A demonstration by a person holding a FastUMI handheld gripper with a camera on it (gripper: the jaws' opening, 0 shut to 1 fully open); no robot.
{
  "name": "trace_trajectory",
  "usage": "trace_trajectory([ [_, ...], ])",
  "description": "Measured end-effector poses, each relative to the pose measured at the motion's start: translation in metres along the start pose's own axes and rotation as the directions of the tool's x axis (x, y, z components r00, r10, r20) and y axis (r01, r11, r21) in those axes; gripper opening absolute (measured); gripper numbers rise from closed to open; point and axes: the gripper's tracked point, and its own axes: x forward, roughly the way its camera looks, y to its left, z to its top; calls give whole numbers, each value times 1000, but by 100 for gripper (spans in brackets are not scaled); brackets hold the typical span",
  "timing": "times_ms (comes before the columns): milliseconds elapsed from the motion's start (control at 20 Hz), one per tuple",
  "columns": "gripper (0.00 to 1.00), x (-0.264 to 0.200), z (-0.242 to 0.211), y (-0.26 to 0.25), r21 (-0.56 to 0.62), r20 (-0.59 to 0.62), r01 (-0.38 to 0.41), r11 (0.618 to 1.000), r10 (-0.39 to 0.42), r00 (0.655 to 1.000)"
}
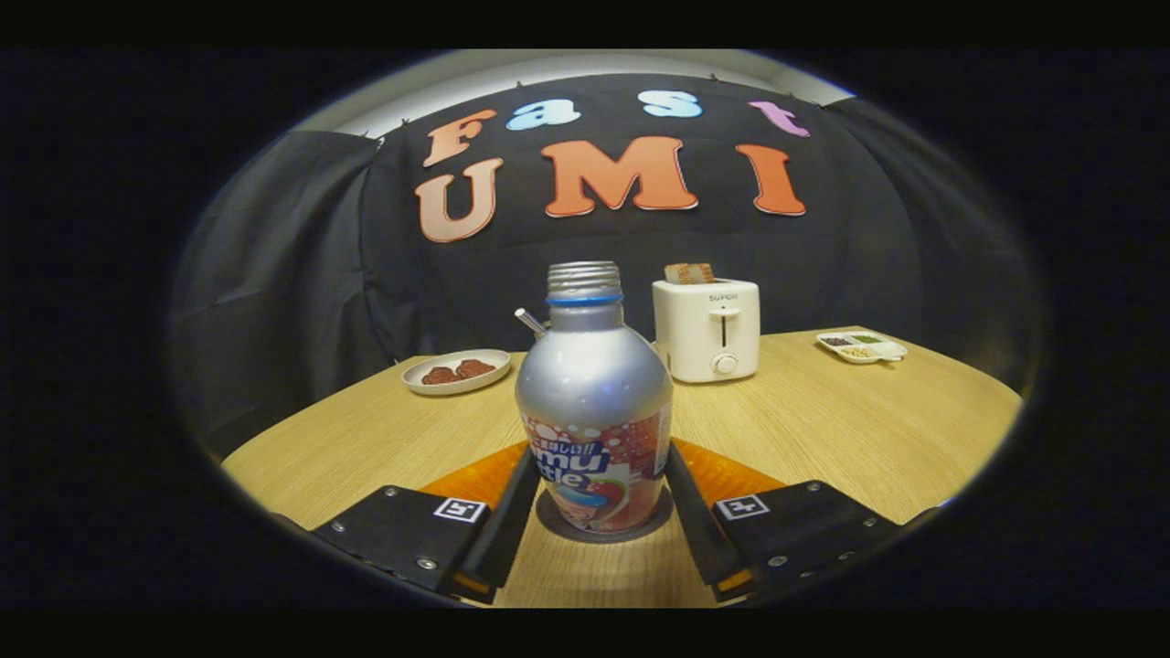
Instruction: Take the bottle from table, then pour the juice into the cup, finally place the bottle on the coaster
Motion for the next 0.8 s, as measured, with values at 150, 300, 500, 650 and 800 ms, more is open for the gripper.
trace_trajectory([
  [150,78,-2,1,2,-38,16,7,999,-7,1000],
  [300,81,-11,-16,2,13,-57,19,1000,-18,998],
  [500,88,-46,11,15,34,0,-18,999,18,1000],
  [650,89,-78,43,23,-11,82,-46,999,47,995],
  [800,90,-117,86,31,-76,195,-80,994,94,976],
])
